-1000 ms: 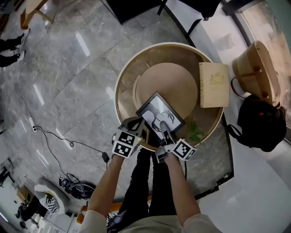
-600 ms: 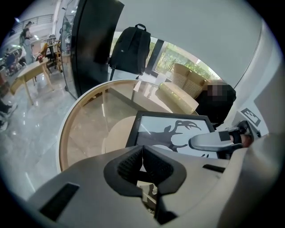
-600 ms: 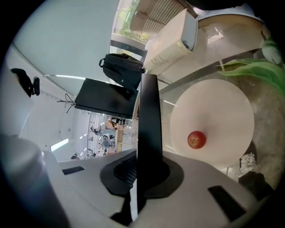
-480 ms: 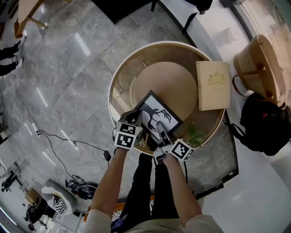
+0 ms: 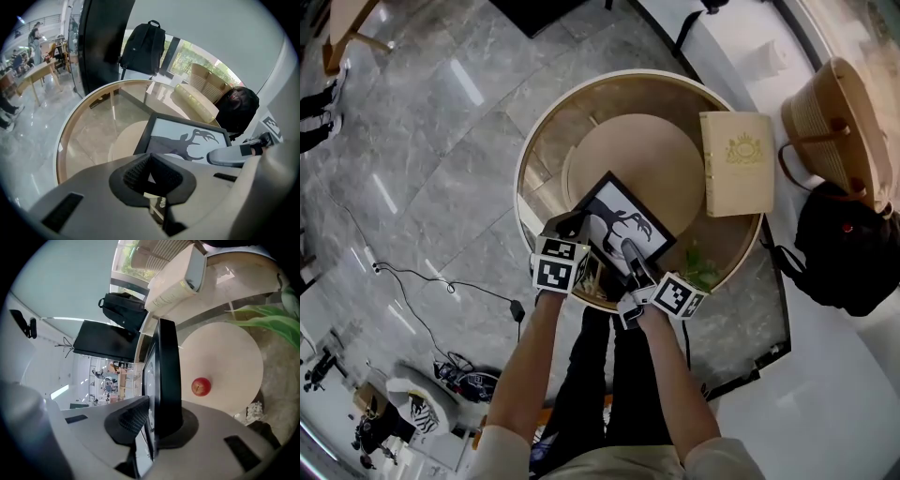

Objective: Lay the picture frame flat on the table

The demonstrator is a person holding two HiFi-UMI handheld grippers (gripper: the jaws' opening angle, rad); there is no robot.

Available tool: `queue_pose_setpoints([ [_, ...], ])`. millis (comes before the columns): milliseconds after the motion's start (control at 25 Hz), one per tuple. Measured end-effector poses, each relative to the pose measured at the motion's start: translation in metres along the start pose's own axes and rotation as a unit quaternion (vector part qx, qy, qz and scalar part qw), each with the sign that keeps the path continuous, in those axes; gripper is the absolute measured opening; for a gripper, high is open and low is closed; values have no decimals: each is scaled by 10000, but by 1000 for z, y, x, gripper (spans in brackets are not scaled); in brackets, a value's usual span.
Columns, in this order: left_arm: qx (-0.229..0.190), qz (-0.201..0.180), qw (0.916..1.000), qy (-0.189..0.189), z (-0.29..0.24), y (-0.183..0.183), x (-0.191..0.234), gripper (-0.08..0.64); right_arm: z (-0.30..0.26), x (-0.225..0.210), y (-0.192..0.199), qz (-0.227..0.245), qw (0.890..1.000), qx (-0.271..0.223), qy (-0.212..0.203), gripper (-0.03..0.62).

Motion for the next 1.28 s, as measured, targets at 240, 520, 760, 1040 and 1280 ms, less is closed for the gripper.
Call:
queue_pose_setpoints([
  [240,17,139,9997,-206,-1,-2,-3,21,4,6,-4,53,9998,90,182,48],
  [520,-126,389,9987,-318,-1,-1,-5,21,12,13,-7,188,9982,286,494,130],
  [760,-194,580,9974,-382,-1,1,-1,21,18,14,-6,431,9933,501,946,156],
  [1040,-265,599,9968,-461,-4,-3,2,20,28,4,3,461,9887,593,1300,164],
  [1280,-285,574,9971,-405,-6,-2,4,20,33,-1,6,408,9870,583,1442,169],
])
Point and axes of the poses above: the fingertips, and each gripper's own axes: z backward along the fingers, x to its left, y out of its underside, the point moved 8 cm from there along z, backward along the fingers, and after that the axes turned 8 degrees about -y, right-handed, at the moved point
